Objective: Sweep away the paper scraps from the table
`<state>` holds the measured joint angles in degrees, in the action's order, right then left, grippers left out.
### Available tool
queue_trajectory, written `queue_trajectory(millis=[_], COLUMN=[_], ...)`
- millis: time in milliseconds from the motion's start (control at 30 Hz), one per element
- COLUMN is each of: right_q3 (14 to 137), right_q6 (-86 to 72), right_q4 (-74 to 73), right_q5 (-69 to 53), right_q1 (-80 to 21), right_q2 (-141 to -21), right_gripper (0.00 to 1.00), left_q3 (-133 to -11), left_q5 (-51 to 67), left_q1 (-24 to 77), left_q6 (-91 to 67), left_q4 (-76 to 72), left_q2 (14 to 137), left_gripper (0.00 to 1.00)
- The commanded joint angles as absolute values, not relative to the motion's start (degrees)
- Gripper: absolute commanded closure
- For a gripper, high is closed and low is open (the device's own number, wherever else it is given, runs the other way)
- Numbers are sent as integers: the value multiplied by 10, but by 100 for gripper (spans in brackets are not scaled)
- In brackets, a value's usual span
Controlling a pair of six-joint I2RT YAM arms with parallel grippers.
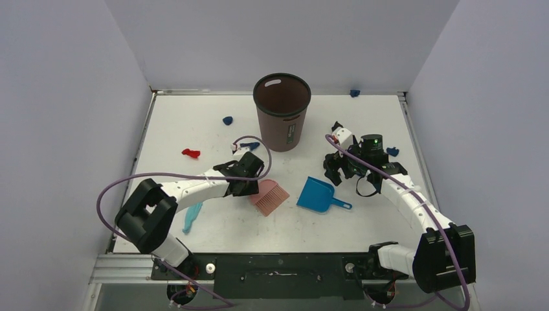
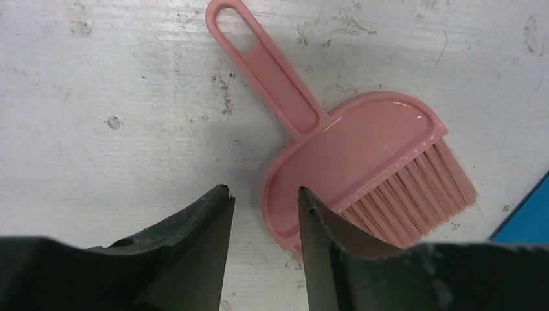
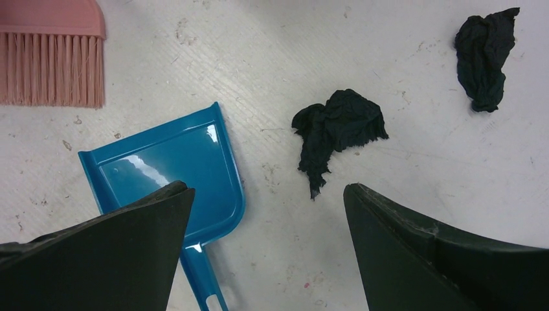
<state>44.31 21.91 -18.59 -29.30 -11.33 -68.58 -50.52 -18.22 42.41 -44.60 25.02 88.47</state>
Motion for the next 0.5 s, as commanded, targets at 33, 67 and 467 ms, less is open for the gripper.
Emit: queue_trajectory(millis=[33, 67, 467], right_q3=[440, 439, 435], right_q6=[226, 227, 227], right_q4=[-171, -171, -173], right_q5=[-324, -326, -334], right_q1=[-110, -109, -99], right_q2=[-672, -671, -672], right_gripper=[10, 10, 10], left_q3=[-530, -532, -535], left_q5=[-181, -176, -173], left_q1=[426, 426, 426], left_q6=[-475, -475, -461], left_q4=[220, 219, 221], left_q2=[915, 924, 950], left_gripper=[59, 59, 87])
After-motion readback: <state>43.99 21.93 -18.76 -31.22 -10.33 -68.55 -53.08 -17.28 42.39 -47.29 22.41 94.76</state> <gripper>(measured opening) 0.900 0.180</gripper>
